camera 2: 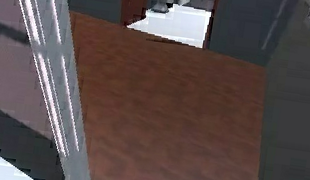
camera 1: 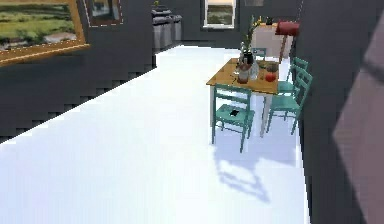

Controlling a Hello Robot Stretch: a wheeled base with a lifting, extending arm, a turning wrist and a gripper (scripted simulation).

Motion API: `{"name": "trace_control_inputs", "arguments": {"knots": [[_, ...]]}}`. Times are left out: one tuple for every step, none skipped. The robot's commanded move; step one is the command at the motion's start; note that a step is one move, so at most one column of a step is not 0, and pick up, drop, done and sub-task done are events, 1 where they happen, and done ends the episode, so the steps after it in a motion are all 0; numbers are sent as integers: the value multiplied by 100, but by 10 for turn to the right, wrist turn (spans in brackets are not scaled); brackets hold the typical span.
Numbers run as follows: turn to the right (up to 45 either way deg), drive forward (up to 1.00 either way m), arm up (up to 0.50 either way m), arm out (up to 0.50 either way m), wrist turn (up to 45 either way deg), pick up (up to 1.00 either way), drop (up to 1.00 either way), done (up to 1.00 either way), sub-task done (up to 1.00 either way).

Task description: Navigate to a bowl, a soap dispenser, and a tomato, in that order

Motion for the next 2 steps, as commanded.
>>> {"name": "trace_control_inputs", "arguments": {"knots": [[0,30,0,0,0,0,0,0,0],[-120,0,0,0,0,0,0,0,0]]}}
